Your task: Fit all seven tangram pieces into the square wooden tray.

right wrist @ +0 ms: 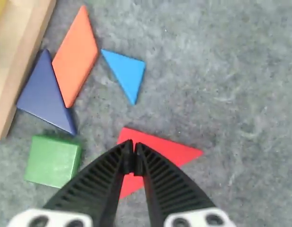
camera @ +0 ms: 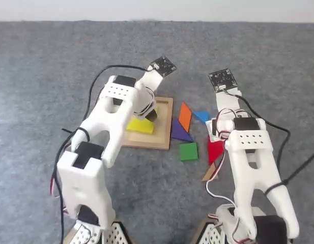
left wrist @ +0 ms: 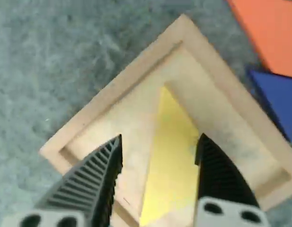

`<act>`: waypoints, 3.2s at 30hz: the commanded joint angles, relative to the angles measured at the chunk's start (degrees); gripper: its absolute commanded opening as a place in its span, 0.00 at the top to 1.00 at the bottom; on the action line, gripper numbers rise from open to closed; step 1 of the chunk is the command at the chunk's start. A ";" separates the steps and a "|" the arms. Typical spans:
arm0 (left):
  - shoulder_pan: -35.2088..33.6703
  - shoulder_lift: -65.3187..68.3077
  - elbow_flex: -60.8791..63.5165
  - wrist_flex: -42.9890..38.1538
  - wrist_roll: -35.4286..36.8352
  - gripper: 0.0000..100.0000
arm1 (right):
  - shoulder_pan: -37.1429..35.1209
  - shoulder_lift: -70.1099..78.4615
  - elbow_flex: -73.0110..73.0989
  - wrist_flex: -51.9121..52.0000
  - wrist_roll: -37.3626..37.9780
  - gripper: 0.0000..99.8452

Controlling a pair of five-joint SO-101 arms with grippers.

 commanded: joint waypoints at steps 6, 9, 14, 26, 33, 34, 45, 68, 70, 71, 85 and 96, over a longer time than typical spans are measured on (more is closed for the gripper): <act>-4.04 -0.35 -2.77 -4.04 2.55 0.79 | 0.40 -0.40 -0.62 -0.84 -0.09 0.99; -4.92 -0.18 -2.77 -4.57 3.34 0.79 | 0.40 -0.40 -0.62 -0.84 -0.09 0.99; -5.71 -1.32 -3.38 -1.14 4.92 0.79 | 0.40 -0.22 -0.53 -1.89 -0.09 0.99; 8.09 -5.01 4.00 5.63 8.53 0.94 | 0.75 -0.57 -0.44 -1.98 -0.09 0.99; 5.54 1.93 -1.45 6.77 8.79 0.97 | 0.66 -0.13 -0.44 -1.98 -0.09 0.99; 4.22 2.64 -3.03 7.65 9.05 0.97 | 0.66 -0.13 -0.44 -1.98 -0.09 0.99; 0.00 4.04 -11.91 7.82 17.23 0.97 | 0.57 -0.04 0.35 -4.09 -0.09 0.99; -12.22 -1.76 -9.10 10.99 13.27 0.82 | -23.43 33.01 -35.25 -5.41 -18.55 0.86; -12.84 -1.41 -9.01 10.99 11.78 0.82 | -24.04 35.03 -37.01 -5.58 -20.13 0.86; -12.84 -1.14 -9.01 10.99 11.78 0.82 | -24.13 36.18 -37.10 -6.02 -21.27 0.86; -10.99 -0.70 -8.48 11.08 11.87 0.74 | -25.10 46.37 -41.32 -5.85 -35.08 0.86; -8.00 5.10 -9.01 13.36 11.87 0.72 | -24.13 48.84 -42.20 -5.49 -39.12 0.91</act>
